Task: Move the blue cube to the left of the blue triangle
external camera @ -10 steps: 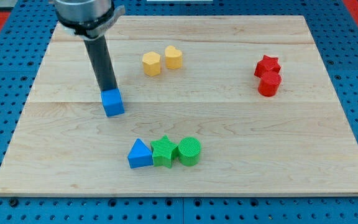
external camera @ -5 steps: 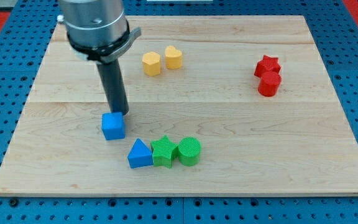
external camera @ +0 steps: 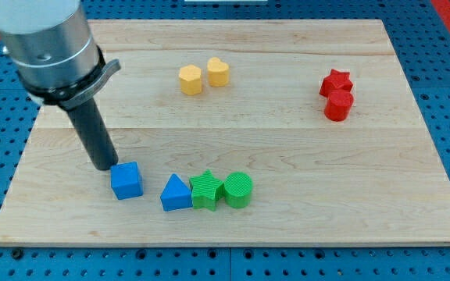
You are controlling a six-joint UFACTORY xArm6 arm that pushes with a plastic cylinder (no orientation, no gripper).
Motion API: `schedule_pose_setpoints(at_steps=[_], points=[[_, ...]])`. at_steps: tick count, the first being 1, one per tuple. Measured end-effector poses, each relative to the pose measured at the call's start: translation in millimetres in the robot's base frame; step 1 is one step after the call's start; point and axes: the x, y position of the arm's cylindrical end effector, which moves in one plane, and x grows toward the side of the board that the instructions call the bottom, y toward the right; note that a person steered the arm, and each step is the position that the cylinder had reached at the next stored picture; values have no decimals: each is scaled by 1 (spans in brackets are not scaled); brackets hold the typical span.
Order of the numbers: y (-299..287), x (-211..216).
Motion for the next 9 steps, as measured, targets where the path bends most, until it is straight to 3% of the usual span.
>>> schedule_pose_setpoints(at_steps=[9], points=[[39, 11]])
